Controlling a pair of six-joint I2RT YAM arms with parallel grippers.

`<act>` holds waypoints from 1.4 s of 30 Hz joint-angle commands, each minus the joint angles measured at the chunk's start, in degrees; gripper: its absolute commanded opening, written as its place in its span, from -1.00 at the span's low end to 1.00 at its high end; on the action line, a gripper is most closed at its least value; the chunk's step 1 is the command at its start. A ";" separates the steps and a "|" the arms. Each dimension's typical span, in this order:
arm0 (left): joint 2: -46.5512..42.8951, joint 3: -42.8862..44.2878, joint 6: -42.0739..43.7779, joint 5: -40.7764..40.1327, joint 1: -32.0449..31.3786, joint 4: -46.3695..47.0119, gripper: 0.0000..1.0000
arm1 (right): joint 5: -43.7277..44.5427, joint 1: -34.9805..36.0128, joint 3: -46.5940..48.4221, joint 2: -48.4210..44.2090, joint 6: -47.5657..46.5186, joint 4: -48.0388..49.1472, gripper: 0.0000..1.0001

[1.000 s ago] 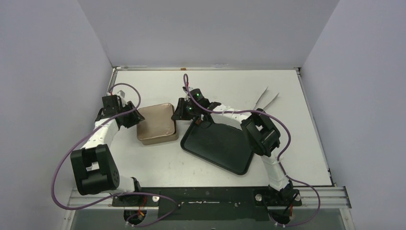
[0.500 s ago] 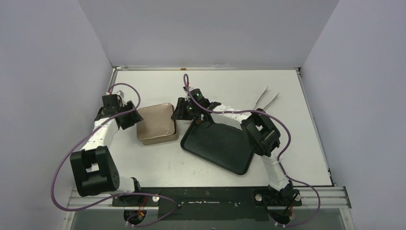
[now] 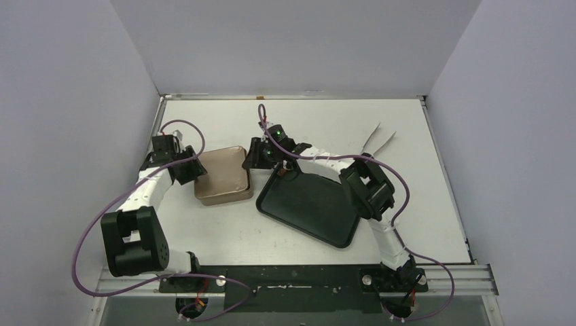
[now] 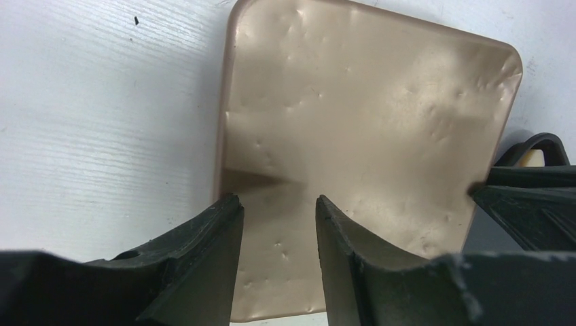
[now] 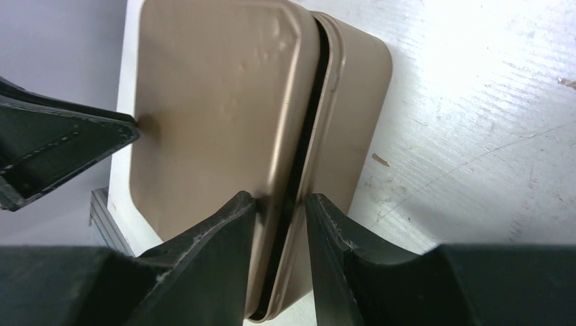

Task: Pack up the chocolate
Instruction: Close the box lid on the packing box.

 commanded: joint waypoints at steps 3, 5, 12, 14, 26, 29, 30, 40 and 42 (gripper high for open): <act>0.86 0.41 -2.05 1.79 -0.07 4.19 -0.22 | -0.48 -0.08 1.61 1.50 -0.86 1.01 -0.36; 1.25 0.33 -2.77 3.05 -0.07 5.08 -0.23 | -0.29 -0.23 1.51 1.51 -0.96 1.01 -0.37; 0.88 0.49 -3.61 3.75 -0.60 5.50 -0.23 | 0.20 -0.86 0.33 1.20 -0.98 1.36 -0.41; 0.24 0.94 -3.42 2.83 -0.60 4.91 -0.17 | 0.37 -1.03 0.17 1.09 -1.04 1.30 -0.42; -2.22 2.13 1.17 -6.07 -0.60 -0.67 0.05 | 1.87 -1.40 -1.38 0.18 -1.32 1.36 -0.47; -1.50 1.84 1.20 -5.69 -0.60 -0.75 0.05 | 2.09 -1.40 -1.57 -0.05 -1.23 1.36 -0.48; -0.99 1.63 1.06 -4.94 -0.60 -0.45 0.05 | 2.24 -1.40 -1.64 -0.15 -1.23 1.36 -0.48; 1.29 1.07 -2.11 1.52 -0.60 3.85 -0.12 | 4.00 -1.58 -2.49 -1.43 -1.54 1.36 -0.49; 1.59 1.11 -2.45 2.34 -0.60 4.47 -0.14 | 4.12 -1.58 -2.57 -1.63 -1.71 1.36 -0.49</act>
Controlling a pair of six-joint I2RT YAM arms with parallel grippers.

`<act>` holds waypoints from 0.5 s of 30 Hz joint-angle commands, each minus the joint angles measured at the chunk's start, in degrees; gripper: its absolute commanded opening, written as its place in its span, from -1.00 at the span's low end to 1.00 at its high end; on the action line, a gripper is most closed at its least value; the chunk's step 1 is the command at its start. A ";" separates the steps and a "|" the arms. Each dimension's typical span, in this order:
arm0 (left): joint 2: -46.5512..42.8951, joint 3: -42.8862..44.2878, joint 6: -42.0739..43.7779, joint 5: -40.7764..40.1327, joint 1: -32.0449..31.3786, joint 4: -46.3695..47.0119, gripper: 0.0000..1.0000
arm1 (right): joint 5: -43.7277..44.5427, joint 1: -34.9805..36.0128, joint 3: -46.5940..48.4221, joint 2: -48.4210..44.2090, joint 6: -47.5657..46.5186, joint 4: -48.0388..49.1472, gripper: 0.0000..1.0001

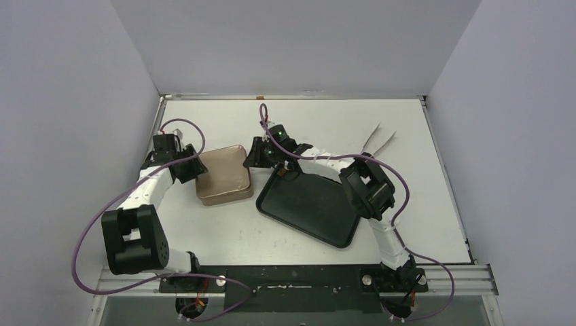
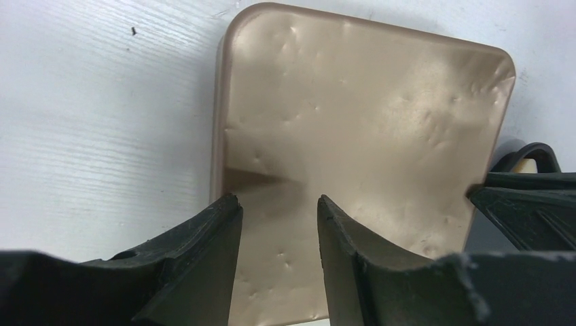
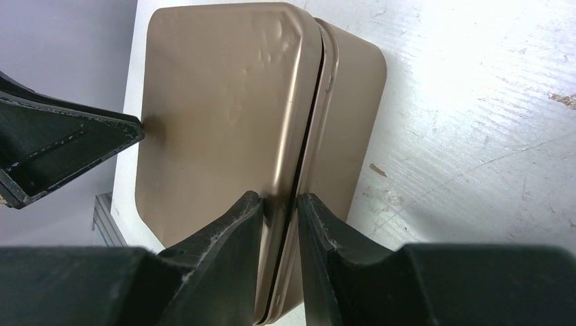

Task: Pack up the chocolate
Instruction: Close the box lid on the packing box.

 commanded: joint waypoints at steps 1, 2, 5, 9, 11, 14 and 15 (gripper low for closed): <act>1.07 0.74 -1.64 3.82 -0.08 3.91 -0.16 | 4.31 -0.62 -1.49 -2.39 -1.74 -1.54 -0.49; 1.16 0.72 -1.74 4.15 -0.08 4.24 -0.17 | 4.31 -0.60 -1.57 -2.54 -1.74 -1.54 -0.49; 1.19 0.60 -2.06 4.16 -0.08 5.03 -0.19 | 4.38 -0.59 -1.73 -2.83 -1.67 -1.54 -0.49; 1.71 0.79 -2.14 4.62 -0.08 5.33 -0.20 | 4.74 -0.59 -2.18 -3.12 -1.67 0.25 -0.51; 1.74 0.70 -2.53 5.58 -0.08 6.04 -0.20 | 5.06 -0.59 -2.44 -3.39 -1.71 0.30 -0.52; 1.50 0.45 -3.28 7.56 -0.08 7.10 -0.17 | 5.42 -0.59 -2.82 -3.86 -1.71 0.48 -0.52; 1.48 0.57 -3.40 7.67 -0.08 7.10 -0.12 | 5.64 -0.59 -2.85 -4.03 -1.72 0.47 -0.53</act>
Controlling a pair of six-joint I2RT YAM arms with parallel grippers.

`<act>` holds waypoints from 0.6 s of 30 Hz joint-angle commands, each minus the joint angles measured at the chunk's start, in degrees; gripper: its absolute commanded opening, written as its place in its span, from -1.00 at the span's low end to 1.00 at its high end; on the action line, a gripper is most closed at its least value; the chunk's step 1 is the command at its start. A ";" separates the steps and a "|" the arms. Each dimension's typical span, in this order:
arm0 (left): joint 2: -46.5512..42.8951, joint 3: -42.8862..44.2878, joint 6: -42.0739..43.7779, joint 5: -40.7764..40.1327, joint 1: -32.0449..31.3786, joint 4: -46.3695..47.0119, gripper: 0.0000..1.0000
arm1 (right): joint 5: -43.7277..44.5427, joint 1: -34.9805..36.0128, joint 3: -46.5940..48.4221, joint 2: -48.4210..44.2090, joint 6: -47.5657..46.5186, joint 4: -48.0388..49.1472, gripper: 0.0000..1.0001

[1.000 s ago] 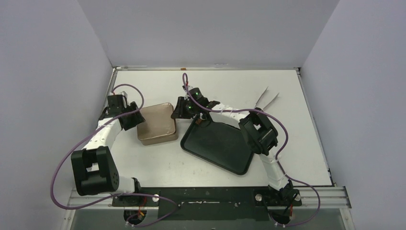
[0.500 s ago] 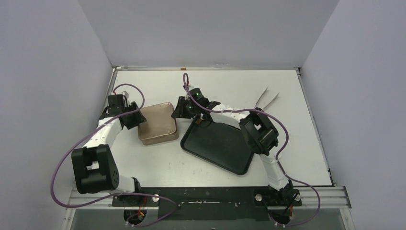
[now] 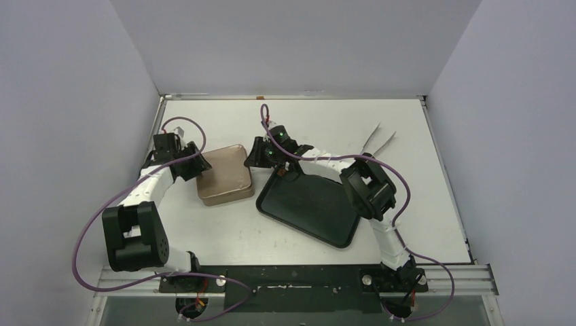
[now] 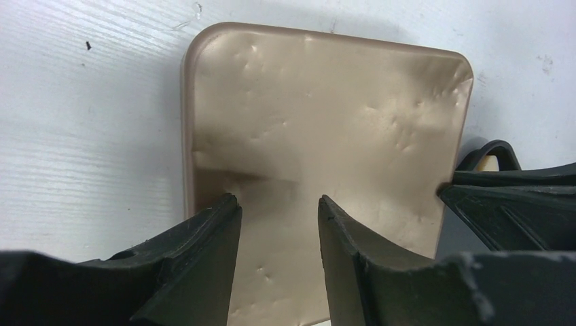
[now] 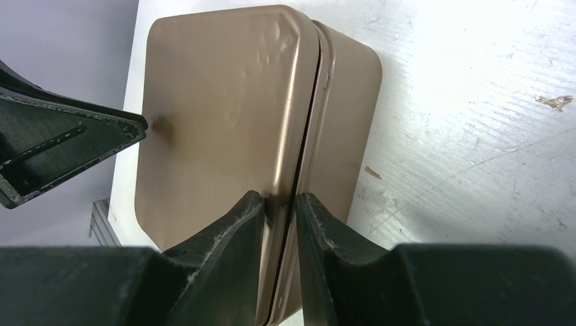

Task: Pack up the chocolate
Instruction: Close the box lid on the packing box.

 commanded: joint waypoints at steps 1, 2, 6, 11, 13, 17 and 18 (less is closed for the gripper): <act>-0.18 0.78 -1.10 2.75 -0.06 3.37 -0.07 | 4.63 -0.59 -1.46 -3.58 -1.80 -1.35 -0.53; -0.39 1.09 -0.96 2.21 -0.06 2.87 -0.02 | 4.75 -0.66 -1.49 -3.69 -1.90 -1.36 -0.53; -1.81 1.72 0.33 -0.99 0.03 0.04 0.14 | 4.96 -0.77 -1.91 -4.44 -2.04 -1.08 -0.53; -2.64 1.62 1.72 -4.55 0.03 -2.93 0.26 | 4.21 -0.70 -2.38 -5.31 -2.04 0.07 -0.52; -2.94 0.88 1.92 -5.52 0.03 -3.24 0.26 | 3.42 -0.68 -2.72 -5.71 -2.04 1.11 -0.49; -3.20 -0.53 1.85 -6.52 0.03 -3.04 0.22 | 2.24 -0.57 -2.62 -5.55 -2.00 1.75 -0.39; -3.07 -0.76 1.72 -6.17 0.03 -2.76 0.20 | 2.23 -0.51 -2.37 -5.23 -1.98 1.50 -0.37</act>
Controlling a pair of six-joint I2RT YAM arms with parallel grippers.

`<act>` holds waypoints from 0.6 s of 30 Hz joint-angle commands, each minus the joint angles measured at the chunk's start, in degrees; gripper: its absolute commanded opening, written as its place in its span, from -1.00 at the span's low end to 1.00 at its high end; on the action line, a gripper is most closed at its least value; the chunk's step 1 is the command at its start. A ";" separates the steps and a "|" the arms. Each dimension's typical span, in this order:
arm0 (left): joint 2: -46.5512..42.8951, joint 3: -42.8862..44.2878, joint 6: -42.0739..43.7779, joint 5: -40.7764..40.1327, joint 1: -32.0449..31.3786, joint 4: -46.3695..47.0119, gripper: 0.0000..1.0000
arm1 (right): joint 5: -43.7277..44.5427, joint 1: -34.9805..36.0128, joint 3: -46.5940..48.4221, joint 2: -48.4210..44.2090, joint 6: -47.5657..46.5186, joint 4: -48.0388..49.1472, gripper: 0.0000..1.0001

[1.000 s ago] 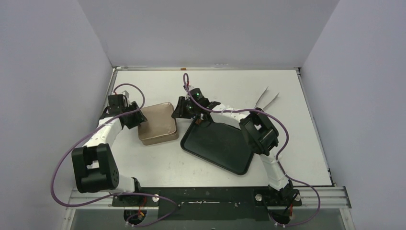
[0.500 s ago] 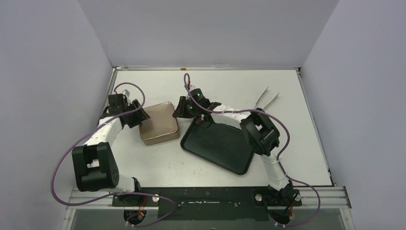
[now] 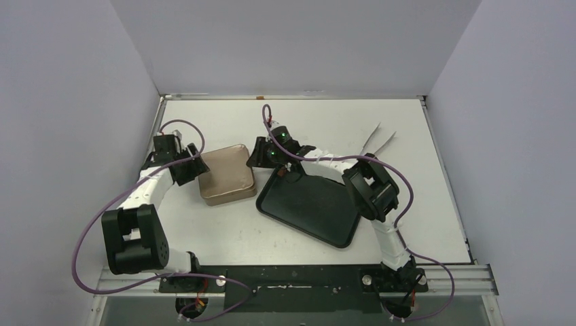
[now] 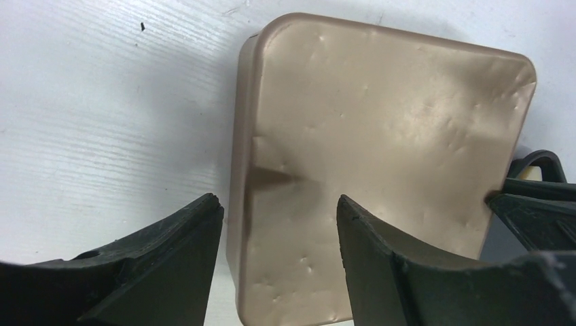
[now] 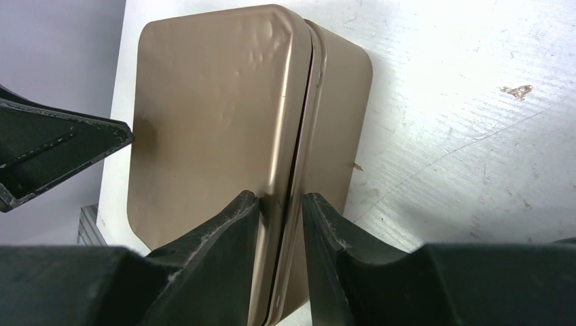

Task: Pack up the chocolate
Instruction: Close the box lid on the packing box.

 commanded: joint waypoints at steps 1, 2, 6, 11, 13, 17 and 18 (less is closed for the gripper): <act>-1.85 -0.91 0.63 -1.02 0.03 0.44 0.17 | 0.24 -0.35 0.14 -2.95 -1.34 1.06 -0.36; -1.72 -1.07 0.31 0.16 0.03 1.06 0.13 | 0.05 -0.35 0.38 -2.50 -1.23 1.02 -0.36; -1.08 -1.39 -0.85 2.44 -0.05 3.01 -0.03 | -0.95 0.06 0.67 -0.75 -0.65 1.27 -0.36; 0.18 -2.03 -2.43 5.28 -0.41 5.93 -0.25 | -2.87 0.62 0.57 1.06 0.75 2.58 -0.41; 0.63 -2.21 -3.07 6.27 -0.93 7.20 -0.33 | -3.80 0.74 0.20 1.42 1.49 3.52 -0.44; 1.39 -2.64 -4.74 7.84 -2.17 9.46 -0.39 | -5.19 0.75 -0.83 1.44 3.38 5.69 -0.54; 1.55 -2.68 -5.11 8.29 -2.32 9.74 -0.39 | -5.28 0.75 -1.21 1.35 3.80 6.21 -0.56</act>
